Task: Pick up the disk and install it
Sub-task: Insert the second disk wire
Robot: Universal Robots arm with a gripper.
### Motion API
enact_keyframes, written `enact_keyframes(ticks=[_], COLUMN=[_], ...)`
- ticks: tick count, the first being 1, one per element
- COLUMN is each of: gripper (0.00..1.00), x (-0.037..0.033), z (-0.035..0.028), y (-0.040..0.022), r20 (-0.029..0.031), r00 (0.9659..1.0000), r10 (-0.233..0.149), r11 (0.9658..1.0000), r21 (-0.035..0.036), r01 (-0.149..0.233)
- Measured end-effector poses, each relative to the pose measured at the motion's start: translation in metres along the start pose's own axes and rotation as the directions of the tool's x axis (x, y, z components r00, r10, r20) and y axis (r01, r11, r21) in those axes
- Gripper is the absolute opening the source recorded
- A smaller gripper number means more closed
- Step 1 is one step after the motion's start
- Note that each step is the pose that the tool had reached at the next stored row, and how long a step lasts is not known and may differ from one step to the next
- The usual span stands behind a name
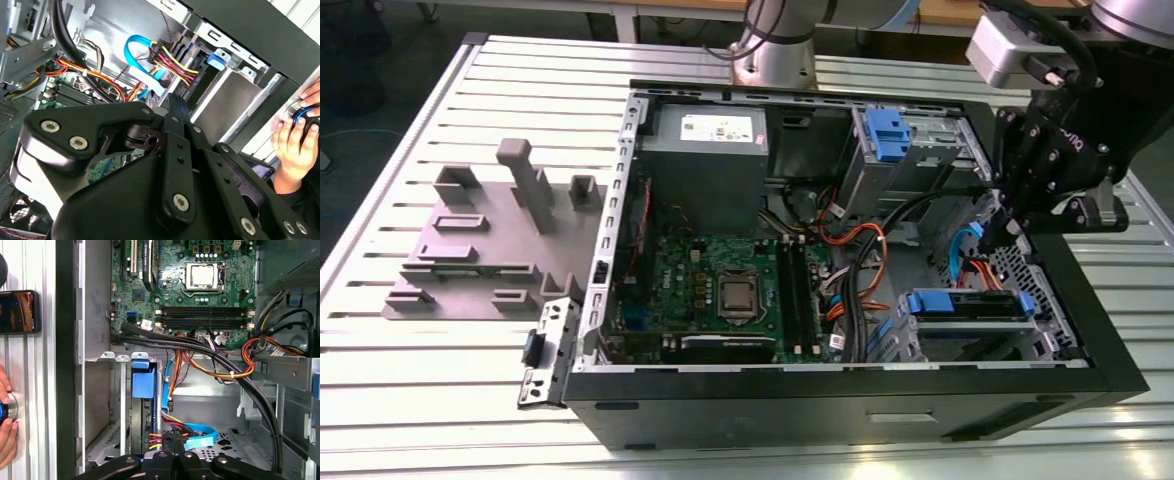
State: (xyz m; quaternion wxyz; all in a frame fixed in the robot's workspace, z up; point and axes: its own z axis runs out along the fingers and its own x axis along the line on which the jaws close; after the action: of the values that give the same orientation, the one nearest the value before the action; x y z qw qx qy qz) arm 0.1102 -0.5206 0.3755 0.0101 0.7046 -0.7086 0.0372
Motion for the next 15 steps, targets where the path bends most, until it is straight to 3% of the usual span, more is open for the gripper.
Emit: enact_keyframes(ticks=[15], gripper=[0.11], x=[-0.0068], z=[0.0033], y=[0.0002], r20=[0.0025], r00=[1.0000], r10=[-0.008], r11=[1.0000], r21=[0.0006], r01=[0.008])
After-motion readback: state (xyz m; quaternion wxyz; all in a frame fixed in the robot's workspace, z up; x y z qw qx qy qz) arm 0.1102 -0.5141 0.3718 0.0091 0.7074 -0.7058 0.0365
